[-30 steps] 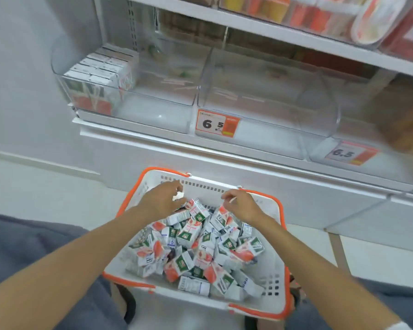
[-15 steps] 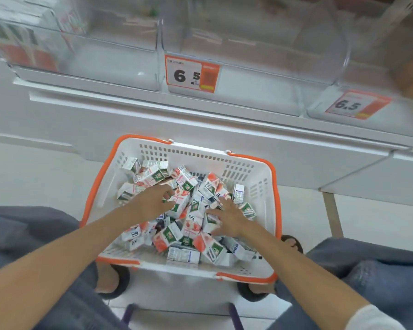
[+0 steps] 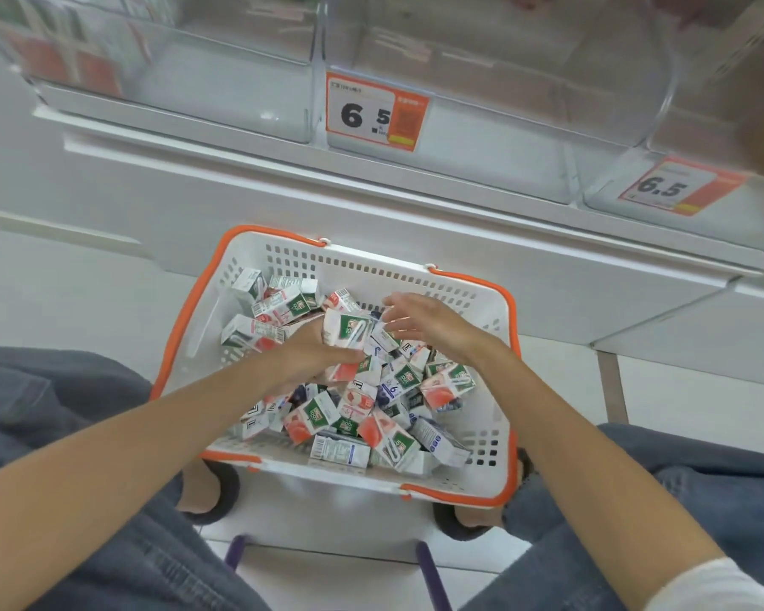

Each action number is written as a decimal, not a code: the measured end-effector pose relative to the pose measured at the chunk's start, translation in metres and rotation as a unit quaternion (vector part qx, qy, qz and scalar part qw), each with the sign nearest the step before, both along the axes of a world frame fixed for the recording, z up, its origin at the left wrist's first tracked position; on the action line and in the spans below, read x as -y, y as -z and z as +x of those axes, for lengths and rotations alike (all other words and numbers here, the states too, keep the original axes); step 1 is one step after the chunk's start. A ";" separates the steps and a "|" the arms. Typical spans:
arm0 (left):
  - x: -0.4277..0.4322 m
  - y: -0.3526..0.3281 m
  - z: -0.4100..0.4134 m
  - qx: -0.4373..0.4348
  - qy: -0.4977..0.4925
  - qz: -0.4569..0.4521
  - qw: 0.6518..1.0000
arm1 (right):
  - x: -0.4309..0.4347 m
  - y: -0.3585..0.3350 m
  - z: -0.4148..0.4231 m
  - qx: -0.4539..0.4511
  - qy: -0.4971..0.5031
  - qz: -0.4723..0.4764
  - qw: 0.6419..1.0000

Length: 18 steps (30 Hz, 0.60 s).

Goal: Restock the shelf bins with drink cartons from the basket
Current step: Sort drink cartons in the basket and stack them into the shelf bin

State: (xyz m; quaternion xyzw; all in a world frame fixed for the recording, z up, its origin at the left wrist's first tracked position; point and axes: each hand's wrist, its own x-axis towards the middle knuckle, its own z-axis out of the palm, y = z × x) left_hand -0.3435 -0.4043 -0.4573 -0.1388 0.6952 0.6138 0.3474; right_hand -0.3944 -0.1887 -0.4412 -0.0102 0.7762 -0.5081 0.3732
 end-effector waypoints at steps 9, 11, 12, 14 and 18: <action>0.018 0.008 0.003 0.053 -0.052 0.018 0.997 | -0.010 0.083 0.040 -0.013 -0.086 0.275 0.957; 0.019 0.009 0.002 0.056 -0.066 0.025 0.996 | -0.012 0.074 0.034 -0.020 -0.081 0.255 0.963; 0.019 0.007 0.000 0.052 -0.069 0.020 0.996 | -0.014 0.066 0.029 -0.031 -0.086 0.245 0.965; 0.018 0.000 -0.006 0.033 -0.071 0.013 0.997 | -0.015 0.042 0.020 -0.075 -0.090 0.218 0.969; 0.015 -0.030 -0.025 -0.019 -0.099 0.030 0.994 | -0.012 -0.037 -0.011 -0.184 -0.044 0.167 0.968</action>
